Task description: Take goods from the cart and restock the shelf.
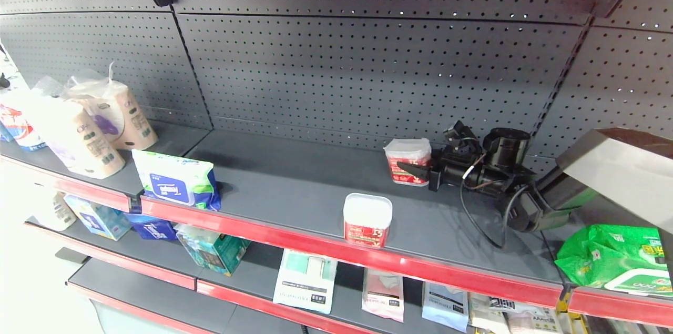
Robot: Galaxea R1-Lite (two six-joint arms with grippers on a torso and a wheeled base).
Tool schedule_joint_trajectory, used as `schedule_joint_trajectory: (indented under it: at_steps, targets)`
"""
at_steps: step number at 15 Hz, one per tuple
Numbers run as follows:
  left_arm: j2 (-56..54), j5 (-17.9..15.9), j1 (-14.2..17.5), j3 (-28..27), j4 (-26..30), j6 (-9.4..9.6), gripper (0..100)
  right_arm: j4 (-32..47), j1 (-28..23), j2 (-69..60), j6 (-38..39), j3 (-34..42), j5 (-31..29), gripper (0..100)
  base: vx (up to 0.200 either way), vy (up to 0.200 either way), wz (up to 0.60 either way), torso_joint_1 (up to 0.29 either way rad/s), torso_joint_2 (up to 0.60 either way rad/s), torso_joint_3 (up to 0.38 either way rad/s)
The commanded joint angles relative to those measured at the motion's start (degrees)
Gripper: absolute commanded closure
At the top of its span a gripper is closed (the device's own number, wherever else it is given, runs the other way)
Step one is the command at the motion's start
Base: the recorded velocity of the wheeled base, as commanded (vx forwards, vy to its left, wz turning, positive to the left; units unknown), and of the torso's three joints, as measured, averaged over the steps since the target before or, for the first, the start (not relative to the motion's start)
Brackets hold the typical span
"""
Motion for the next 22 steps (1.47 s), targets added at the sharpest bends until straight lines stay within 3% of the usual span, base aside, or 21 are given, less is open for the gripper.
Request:
schedule_joint_trajectory:
  at_steps: [1,15,16,22]
  targets:
    - [0.22,-0.02,-0.02,0.41,-0.05,0.00,0,-0.07,0.64,0.63,0.18,-0.07,0.44,100,0.000,0.000,0.00,0.000,0.00,0.000]
    - [-0.04,1.30,-0.02,0.59,0.21,0.61,0,-0.24,0.73,4.76,0.01,-3.24,1.58,100,0.000,0.000,0.00,0.000,0.00,0.000]
    - [-0.04,1.30,-0.02,0.59,0.30,0.79,0,-0.24,0.64,4.76,0.01,-3.15,1.58,0,0.000,0.000,0.00,0.000,0.00,0.000]
    - [-0.39,1.30,-0.02,0.50,0.30,0.79,0,-4.11,0.47,4.68,0.27,-2.54,1.23,0,0.000,0.000,0.00,0.000,0.00,0.000]
